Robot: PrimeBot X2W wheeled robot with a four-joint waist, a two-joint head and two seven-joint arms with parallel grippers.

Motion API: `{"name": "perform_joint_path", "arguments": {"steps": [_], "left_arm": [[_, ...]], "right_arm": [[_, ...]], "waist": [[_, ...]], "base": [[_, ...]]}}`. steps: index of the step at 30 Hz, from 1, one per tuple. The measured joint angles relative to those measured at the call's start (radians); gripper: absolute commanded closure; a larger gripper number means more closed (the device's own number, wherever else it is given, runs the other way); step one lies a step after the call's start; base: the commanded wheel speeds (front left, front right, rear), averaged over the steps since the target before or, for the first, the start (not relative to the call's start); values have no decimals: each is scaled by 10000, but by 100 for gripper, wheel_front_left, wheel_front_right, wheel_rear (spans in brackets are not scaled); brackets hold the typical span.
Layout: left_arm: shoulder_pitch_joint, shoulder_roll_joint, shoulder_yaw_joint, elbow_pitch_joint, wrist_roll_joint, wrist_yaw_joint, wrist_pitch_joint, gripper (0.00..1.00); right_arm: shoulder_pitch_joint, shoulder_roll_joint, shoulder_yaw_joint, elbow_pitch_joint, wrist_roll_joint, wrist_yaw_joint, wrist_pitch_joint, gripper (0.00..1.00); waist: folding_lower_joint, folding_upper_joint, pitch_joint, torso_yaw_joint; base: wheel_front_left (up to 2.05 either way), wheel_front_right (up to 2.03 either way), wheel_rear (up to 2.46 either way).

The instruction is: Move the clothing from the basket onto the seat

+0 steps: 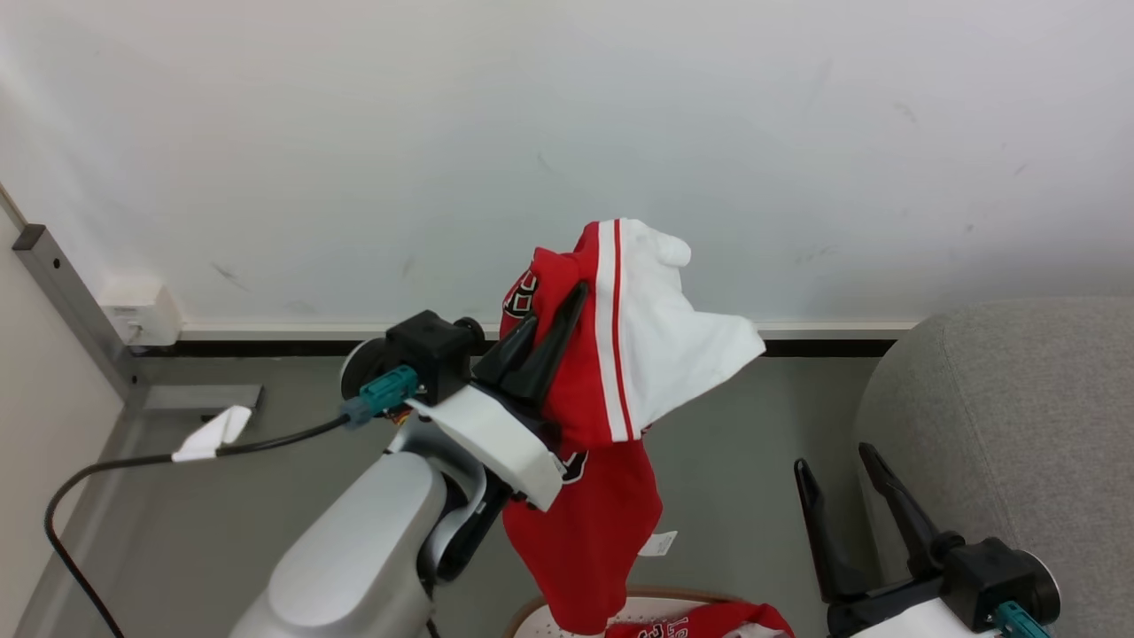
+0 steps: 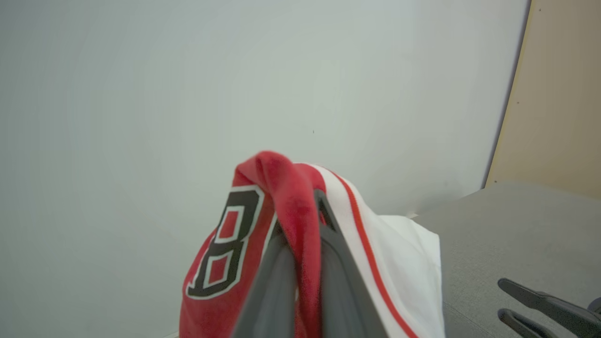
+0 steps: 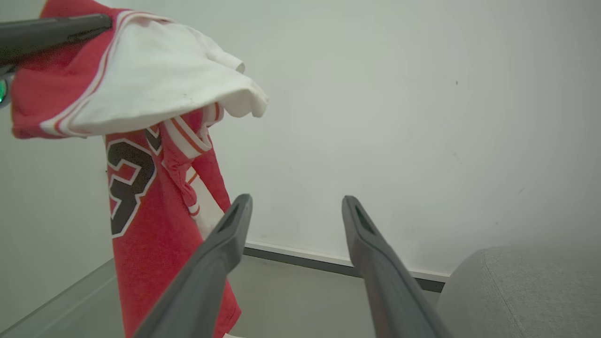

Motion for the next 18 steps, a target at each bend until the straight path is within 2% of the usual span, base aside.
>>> {"name": "perform_joint_path", "arguments": {"steps": [11, 18], "left_arm": [[7, 146, 21, -1267, -144, 201, 330, 100], [142, 151, -140, -1450, -161, 219, 418, 100]], "right_arm": [[-10, -167, 642, -130, 240, 0, 0, 0], [-319, -573, 1745, -115, 604, 0, 0, 0]], "waist": [[0, 0, -4, 103], [0, 0, 22, 221]], "base": [[0, 0, 0], [0, 0, 0]]}}
